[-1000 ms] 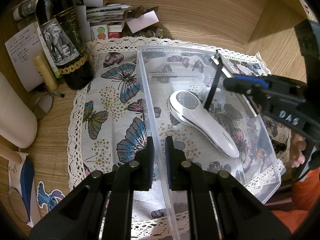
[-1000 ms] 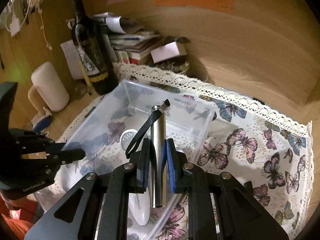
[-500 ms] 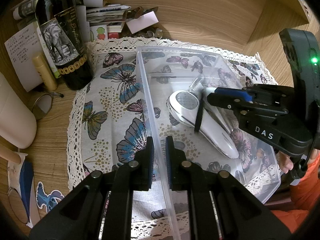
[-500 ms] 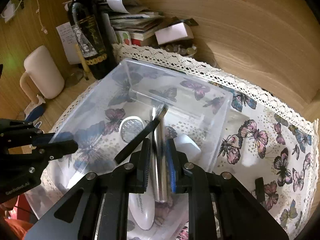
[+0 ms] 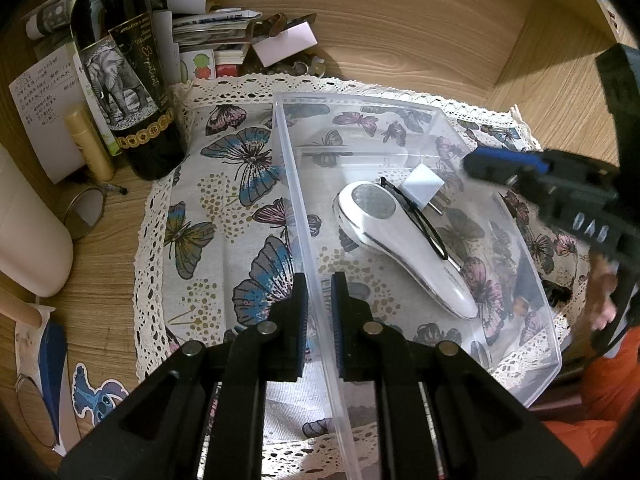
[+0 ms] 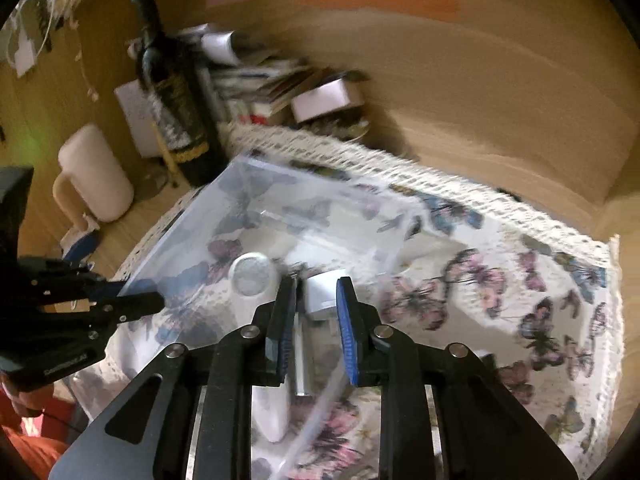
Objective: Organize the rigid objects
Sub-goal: 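Lay the silver pen into the box along the device, release, then grasp the small black plug with the right tool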
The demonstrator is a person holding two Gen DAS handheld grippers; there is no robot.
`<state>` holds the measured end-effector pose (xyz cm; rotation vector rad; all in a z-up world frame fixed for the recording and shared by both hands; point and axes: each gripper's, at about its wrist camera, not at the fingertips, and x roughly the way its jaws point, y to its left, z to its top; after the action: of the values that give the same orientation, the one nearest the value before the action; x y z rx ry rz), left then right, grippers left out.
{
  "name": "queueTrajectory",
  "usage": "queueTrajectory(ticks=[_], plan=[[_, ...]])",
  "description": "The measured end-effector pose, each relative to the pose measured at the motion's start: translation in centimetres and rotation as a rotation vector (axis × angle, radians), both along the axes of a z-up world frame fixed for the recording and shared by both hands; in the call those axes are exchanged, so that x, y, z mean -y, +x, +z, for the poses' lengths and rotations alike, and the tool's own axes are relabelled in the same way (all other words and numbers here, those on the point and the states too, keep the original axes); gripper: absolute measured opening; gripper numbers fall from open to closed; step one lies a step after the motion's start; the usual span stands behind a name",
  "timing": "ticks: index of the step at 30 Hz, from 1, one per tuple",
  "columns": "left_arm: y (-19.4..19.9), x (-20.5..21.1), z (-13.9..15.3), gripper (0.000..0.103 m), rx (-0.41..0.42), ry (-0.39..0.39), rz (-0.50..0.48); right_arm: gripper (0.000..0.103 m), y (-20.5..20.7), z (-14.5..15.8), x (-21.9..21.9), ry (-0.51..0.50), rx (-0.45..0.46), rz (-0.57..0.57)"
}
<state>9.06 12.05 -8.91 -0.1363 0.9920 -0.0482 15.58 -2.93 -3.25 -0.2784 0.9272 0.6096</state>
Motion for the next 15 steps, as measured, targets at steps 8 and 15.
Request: queueTrajectory(ticks=[8,15], plan=[[0.0,0.0,0.0,0.011,-0.001,0.001,0.000,0.037,1.6,1.8,4.7,-0.008,0.074,-0.152],[0.1,-0.1,-0.1,0.011,-0.004,0.003,0.003,0.046,3.2,-0.1,7.9,-0.067,0.047,-0.243]])
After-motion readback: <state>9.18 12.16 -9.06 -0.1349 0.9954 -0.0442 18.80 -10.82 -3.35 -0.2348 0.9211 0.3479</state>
